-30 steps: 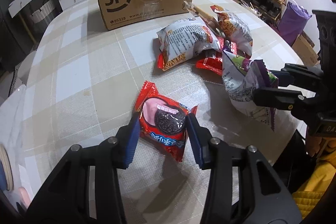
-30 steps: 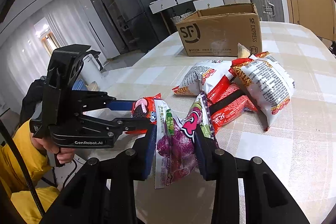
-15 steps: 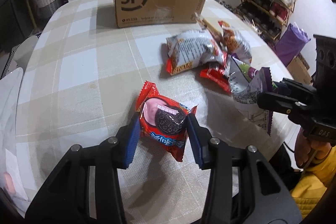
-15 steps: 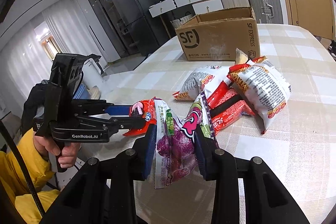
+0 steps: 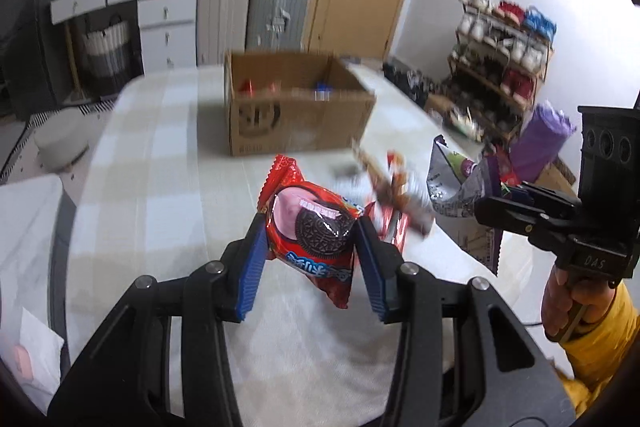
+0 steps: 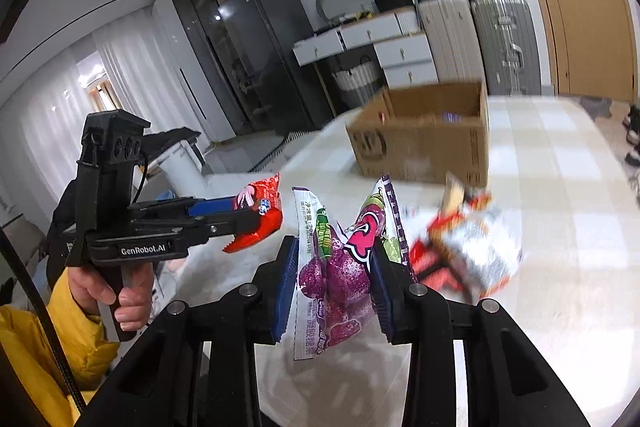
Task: Organize snacks
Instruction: 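Lift and carry the red Oreo pack and purple candy bag toward the box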
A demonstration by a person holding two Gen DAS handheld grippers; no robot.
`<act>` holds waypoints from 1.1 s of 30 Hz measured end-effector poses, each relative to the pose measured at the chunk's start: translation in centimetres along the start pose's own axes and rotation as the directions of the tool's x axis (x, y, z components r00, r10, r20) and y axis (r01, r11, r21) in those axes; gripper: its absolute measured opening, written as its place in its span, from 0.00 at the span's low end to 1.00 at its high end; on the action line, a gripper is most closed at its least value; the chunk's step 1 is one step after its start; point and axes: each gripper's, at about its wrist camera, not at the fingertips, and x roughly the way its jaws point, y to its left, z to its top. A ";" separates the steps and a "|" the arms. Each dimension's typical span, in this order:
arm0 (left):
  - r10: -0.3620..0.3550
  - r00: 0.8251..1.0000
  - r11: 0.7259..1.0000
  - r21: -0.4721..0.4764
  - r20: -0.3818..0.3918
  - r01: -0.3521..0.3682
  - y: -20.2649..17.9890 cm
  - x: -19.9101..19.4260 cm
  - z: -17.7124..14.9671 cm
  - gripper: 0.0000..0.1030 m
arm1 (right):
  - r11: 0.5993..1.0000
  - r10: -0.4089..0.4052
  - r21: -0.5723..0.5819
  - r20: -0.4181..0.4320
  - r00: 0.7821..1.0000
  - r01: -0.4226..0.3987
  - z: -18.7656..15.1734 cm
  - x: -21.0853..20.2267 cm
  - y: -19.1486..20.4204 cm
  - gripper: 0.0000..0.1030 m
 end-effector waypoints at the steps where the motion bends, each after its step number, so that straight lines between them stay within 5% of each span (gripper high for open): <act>1: -0.012 1.000 1.000 0.005 0.014 0.012 -0.2 -0.4 0.7 0.39 | 1.000 -0.004 -0.014 0.011 1.000 0.004 0.8 -0.3 0.2 0.34; 16: -0.004 0.972 1.000 -0.006 0.235 0.006 -0.8 -4.8 11.3 0.39 | 0.996 0.001 -0.093 0.144 0.990 0.012 13.1 -2.5 1.3 0.34; 33: 0.025 0.979 0.997 -0.075 0.201 -0.010 2.9 4.0 23.7 0.40 | 1.000 0.008 -0.019 0.161 0.987 -0.005 22.5 3.1 -3.9 0.34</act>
